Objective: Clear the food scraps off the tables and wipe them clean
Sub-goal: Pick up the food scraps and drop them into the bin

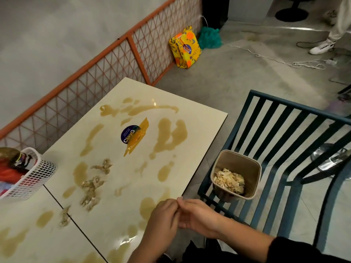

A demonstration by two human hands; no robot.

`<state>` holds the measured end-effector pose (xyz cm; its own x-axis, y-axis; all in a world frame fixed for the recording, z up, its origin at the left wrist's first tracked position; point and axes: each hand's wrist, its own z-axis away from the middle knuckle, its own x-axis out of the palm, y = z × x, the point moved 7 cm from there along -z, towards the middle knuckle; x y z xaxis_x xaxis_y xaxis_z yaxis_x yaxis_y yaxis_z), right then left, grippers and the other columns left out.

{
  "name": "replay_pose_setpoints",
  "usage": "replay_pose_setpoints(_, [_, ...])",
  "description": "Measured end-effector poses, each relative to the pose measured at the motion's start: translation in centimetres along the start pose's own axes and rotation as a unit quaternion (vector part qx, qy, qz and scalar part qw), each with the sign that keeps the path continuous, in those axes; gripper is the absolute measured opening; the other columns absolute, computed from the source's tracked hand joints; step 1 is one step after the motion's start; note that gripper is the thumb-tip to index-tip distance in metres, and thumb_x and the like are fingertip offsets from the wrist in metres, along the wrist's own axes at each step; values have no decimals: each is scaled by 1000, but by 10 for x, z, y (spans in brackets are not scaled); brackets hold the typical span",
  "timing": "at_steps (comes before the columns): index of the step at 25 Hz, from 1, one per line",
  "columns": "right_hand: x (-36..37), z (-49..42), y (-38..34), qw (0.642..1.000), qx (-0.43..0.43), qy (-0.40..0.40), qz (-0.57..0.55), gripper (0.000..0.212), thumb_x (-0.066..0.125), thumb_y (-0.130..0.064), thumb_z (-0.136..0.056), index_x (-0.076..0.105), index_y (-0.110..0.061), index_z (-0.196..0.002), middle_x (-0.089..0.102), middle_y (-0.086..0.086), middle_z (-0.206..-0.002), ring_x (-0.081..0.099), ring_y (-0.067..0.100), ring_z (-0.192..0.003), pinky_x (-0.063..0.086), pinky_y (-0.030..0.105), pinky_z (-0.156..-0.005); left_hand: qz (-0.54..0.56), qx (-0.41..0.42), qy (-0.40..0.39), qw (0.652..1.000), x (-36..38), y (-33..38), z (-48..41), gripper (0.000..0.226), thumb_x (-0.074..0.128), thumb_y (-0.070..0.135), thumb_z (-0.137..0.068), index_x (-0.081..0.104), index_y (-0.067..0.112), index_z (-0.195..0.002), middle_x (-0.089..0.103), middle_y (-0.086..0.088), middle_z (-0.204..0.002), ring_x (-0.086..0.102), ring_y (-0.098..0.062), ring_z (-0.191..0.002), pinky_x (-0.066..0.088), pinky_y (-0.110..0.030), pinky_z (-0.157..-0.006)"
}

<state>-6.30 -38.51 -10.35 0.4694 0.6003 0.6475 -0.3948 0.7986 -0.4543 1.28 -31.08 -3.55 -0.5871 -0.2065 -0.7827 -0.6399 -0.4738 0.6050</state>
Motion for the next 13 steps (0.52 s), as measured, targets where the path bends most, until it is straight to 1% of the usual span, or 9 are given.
replay_pose_setpoints(1, [-2,-1,-5,1000,-30,1,-1,40,64,-30,-100,64,7,-115,64,17,-98,64,25,-91,53,38,-88,-6,5,-10,1000,0,4,-4,41,53,26,-97,52,37,-136,58,23,-118,50,5,-110,44,-20,-95])
replay_pose_setpoints(2, [-7,-1,-11,998,-56,15,5,35,63,-24,-100,65,9,-112,64,18,-96,64,25,-90,54,36,-86,-1,-6,-22,1000,0,5,-6,50,55,29,-96,43,43,-143,55,29,-122,46,10,-115,40,-14,-97])
replay_pose_setpoints(4, [-32,-2,-24,991,-87,96,20,23,61,-13,-100,70,8,-102,67,18,-91,66,21,-81,55,31,-76,37,-47,-50,997,4,0,-4,70,60,37,-95,20,51,-150,41,40,-132,34,20,-125,30,-6,-101])
replay_pose_setpoints(5, [-51,0,-32,984,-94,151,16,18,60,-10,-99,69,6,-97,66,18,-89,66,20,-76,55,29,-70,65,-74,-45,994,4,-8,-1,74,63,38,-93,17,52,-150,37,42,-135,31,22,-127,29,-7,-103])
replay_pose_setpoints(7, [-97,2,-47,957,-91,275,-31,11,60,-6,-98,65,4,-98,64,20,-89,64,20,-70,55,29,-65,123,-127,2,984,-3,-24,7,67,69,34,-90,33,52,-143,46,38,-132,39,19,-124,37,-16,-102])
replay_pose_setpoints(9, [-143,3,-59,915,-82,374,-127,17,57,-9,-101,62,3,-111,68,20,-98,67,24,-79,57,32,-71,158,-173,46,971,-15,-40,15,49,74,25,-87,53,50,-124,63,32,-116,55,12,-111,47,-25,-93])
replay_pose_setpoints(11, [-171,-1,-71,886,-80,402,-214,34,50,-22,-105,56,2,-128,69,22,-115,69,29,-99,58,38,-88,187,-223,75,954,-24,-63,24,36,74,18,-87,64,45,-109,69,28,-102,63,4,-98,53,-32,-85])
replay_pose_setpoints(12, [-177,-7,-73,881,-68,397,-248,43,44,-31,-107,51,2,-134,66,23,-120,67,31,-108,54,42,-97,203,-247,87,944,-29,-74,30,30,72,17,-88,68,42,-105,70,26,-98,65,2,-93,54,-34,-82])
replay_pose_setpoints(13, [-179,-13,-72,880,-53,389,-267,48,39,-37,-107,49,1,-136,65,24,-121,65,33,-110,52,43,-101,214,-267,94,935,-35,-83,35,25,71,19,-90,70,40,-101,71,24,-95,66,1,-89,55,-34,-81])
